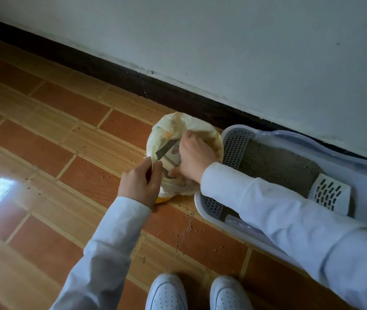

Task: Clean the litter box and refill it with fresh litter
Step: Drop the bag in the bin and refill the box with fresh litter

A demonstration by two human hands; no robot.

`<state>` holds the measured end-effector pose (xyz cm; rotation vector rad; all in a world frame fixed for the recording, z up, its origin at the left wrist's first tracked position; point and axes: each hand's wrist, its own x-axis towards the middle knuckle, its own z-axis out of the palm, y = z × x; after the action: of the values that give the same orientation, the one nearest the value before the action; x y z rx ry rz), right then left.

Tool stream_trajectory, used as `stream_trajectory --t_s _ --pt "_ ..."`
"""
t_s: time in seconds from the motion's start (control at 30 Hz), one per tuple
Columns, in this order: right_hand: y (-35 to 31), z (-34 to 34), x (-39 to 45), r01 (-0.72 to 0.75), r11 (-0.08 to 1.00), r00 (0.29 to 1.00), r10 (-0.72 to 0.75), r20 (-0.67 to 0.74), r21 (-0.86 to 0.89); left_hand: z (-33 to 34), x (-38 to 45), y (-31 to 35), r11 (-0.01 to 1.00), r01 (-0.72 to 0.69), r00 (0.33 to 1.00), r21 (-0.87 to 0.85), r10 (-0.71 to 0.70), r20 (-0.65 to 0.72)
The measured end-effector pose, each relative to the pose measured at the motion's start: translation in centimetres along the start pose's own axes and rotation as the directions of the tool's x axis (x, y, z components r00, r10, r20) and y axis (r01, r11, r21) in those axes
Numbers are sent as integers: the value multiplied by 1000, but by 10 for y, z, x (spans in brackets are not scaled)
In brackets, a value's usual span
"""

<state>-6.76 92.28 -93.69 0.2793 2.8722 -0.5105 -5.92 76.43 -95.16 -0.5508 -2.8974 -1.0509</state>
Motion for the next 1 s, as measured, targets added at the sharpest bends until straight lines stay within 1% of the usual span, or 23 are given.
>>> stream_trajectory --t_s 0.1,0.23,0.33,0.37,0.4,0.43,0.5,0.57,0.6,0.63,0.67,0.7,0.8,0.9,0.93,1.0 --pt "4 20 12 64 998 996 -65 -56 -29 -2 3 -4 1000 13 1000 -8 -13 6" --pt "8 44 25 112 991 988 -119 -99 -73 2 4 -9 1000 1 998 25 -3 56" --pt "10 59 33 124 975 980 -150 -133 -184 8 0 -12 999 38 996 29 -40 74" --pt "8 64 35 118 967 975 -157 -161 -225 9 0 -14 998 47 996 32 -50 77" --pt "5 67 36 109 963 961 -166 -222 -246 10 0 -16 998 52 995 37 -55 82" --pt "1 69 37 120 960 952 -184 -246 -252 11 -1 -18 998 55 995 41 -58 87" --pt "-5 69 40 162 955 944 -224 -242 -248 12 -2 -22 997 66 994 34 -69 83" --pt "-5 65 44 185 964 969 -212 -127 -192 10 -1 -25 997 81 995 17 -82 64" --pt "-3 65 46 182 975 983 -184 -5 -130 9 -1 -26 997 77 995 14 -77 61" --pt "0 64 46 167 984 978 -158 136 -54 8 0 -27 998 64 996 16 -65 65" --pt "4 64 45 141 990 959 -135 251 -5 8 0 -27 999 49 996 18 -50 74" --pt "7 64 42 119 993 942 -119 313 18 8 -1 -25 999 40 996 16 -41 82" --pt "13 56 36 41 989 916 -95 389 145 9 -3 -19 998 55 996 -12 -54 77" --pt "22 38 31 -91 967 879 -35 475 240 7 -2 -14 998 56 996 -20 -54 72" --pt "24 30 28 -127 950 874 -28 485 284 6 -1 -13 999 49 996 -9 -48 82" --pt "27 16 21 -203 881 880 -28 474 429 4 -3 -13 999 42 994 13 -43 98"
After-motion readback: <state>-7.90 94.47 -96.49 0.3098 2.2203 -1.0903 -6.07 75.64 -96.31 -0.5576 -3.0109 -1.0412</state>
